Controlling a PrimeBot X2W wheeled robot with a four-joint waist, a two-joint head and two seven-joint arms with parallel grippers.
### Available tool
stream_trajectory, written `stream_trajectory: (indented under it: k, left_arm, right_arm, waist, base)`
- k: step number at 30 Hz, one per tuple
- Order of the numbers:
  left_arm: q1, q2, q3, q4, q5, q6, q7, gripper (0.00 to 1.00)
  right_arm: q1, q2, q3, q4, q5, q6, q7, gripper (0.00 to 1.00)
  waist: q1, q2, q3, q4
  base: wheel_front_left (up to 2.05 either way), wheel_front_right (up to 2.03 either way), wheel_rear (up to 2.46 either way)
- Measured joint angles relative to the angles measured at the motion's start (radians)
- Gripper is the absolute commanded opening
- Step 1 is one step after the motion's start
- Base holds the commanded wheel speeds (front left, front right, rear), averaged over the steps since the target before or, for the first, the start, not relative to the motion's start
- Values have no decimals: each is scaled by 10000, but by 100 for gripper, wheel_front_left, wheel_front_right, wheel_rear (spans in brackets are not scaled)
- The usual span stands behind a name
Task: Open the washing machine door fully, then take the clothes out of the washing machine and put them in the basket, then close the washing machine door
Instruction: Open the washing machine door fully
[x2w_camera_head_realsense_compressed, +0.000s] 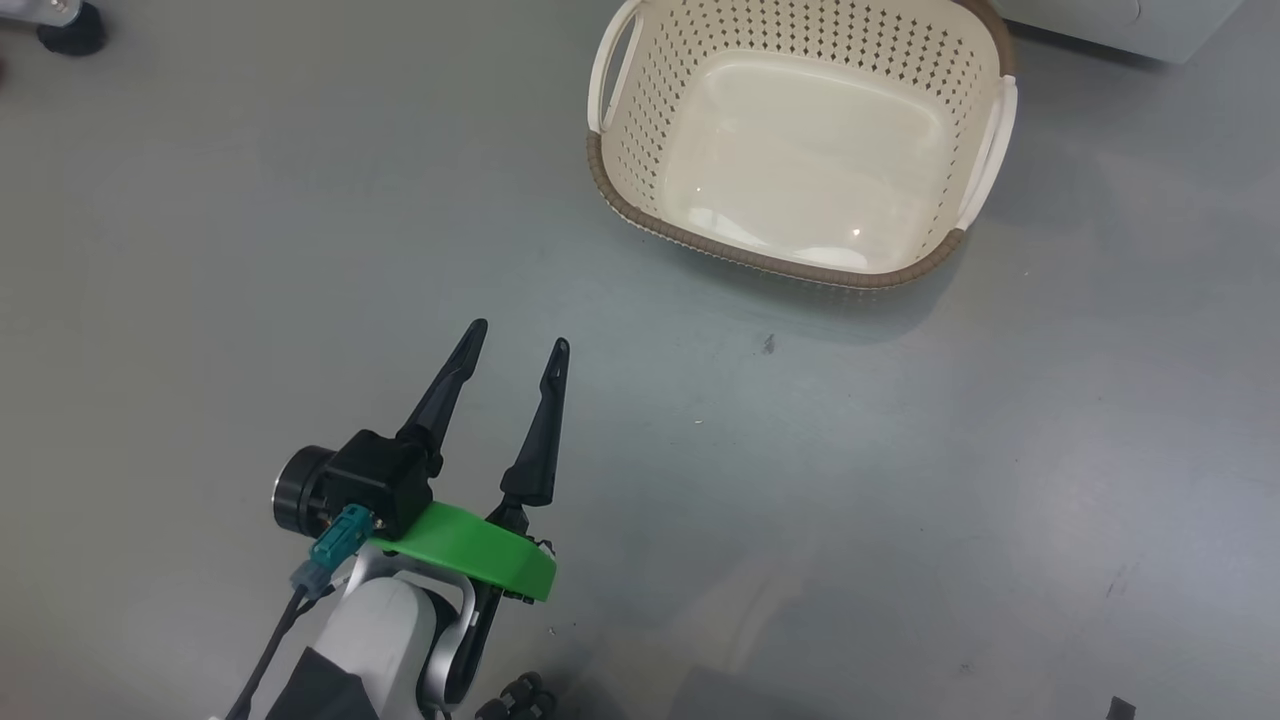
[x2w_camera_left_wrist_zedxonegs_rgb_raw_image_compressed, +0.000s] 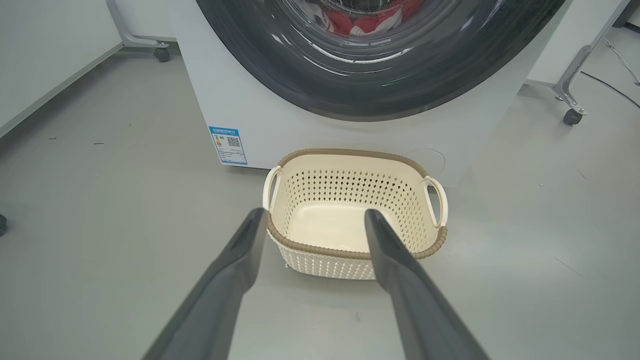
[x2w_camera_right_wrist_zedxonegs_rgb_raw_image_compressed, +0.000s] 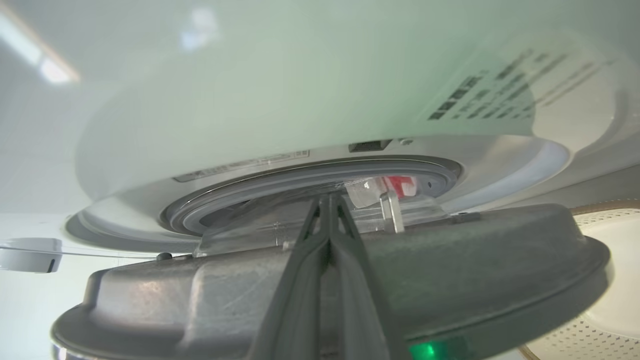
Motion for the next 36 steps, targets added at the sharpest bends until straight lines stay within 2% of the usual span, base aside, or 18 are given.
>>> stream_trajectory:
  k: [28,36]
  left_arm:
    - [-6,-2,127,117,15,44,0,100]
    - [-5,-2,249,217,136,98,0,100]
  right_arm:
    - [250,90,282,646,10,-2,892,0]
    - [651,357,324,771,107,2,1118,0]
  waist:
    - [0,0,-414,-220]
    - [0,0,-751,-288]
  base:
    - [0,0,0]
    - [0,0,0]
